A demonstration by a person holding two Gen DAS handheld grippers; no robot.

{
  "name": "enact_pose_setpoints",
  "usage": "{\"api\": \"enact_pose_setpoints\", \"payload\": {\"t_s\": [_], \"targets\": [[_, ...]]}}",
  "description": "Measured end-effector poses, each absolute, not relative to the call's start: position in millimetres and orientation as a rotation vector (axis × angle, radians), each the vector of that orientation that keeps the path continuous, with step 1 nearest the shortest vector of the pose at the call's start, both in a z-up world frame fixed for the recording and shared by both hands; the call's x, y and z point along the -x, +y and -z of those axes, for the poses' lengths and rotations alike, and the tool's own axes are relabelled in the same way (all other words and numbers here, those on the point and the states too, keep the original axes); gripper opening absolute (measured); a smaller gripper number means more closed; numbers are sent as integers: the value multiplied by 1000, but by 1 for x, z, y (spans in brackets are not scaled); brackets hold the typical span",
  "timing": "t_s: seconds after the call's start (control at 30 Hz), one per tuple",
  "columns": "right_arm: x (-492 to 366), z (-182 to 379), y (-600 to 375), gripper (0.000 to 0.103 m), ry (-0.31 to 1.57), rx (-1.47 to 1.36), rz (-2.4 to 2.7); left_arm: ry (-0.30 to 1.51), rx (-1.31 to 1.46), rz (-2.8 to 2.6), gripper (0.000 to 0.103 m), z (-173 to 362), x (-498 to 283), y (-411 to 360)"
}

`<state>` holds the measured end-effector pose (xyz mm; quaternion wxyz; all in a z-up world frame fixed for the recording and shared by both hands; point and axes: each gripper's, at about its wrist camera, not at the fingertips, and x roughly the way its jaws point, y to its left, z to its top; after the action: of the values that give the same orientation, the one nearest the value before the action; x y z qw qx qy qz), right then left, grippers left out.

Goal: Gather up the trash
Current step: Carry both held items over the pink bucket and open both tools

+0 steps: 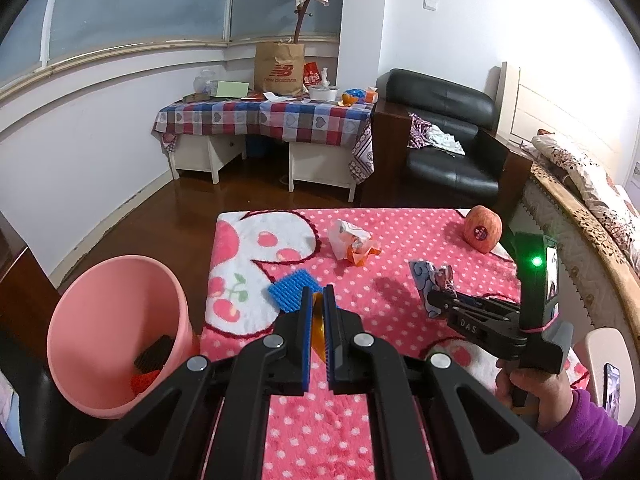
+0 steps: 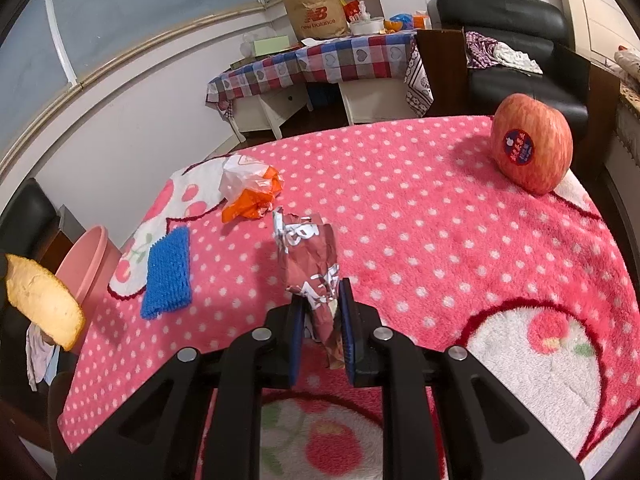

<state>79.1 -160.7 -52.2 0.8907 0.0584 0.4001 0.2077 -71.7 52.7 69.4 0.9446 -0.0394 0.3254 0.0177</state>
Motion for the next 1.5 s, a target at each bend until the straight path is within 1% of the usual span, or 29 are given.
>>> {"api": "enact_pose_setpoints", "payload": {"t_s": [0.17, 0.33, 0.57, 0.77, 1.07, 1.47, 1.5], "targets": [[-73, 46, -165, 17, 818, -125, -428, 645, 100, -30, 4, -71, 70, 66], [-63, 35, -149, 17, 814, -118, -486, 602, 141, -62, 4, -78, 73, 96], [-49, 4, -79, 17, 770, -46, -654, 539, 194, -162, 4, -93, 88, 151], [-37, -17, -5, 17, 770, -15, -871, 529, 237, -258, 4, -91, 107, 198], [-31, -9, 82, 17, 894, 5, -1046, 581, 291, -350, 5, -62, 125, 244], [-27, 8, 125, 17, 965, 54, -1065, 646, 332, -395, 5, -34, 127, 262], [-27, 9, 126, 17, 973, 51, -1067, 647, 336, -396, 8, -35, 126, 261]]}}
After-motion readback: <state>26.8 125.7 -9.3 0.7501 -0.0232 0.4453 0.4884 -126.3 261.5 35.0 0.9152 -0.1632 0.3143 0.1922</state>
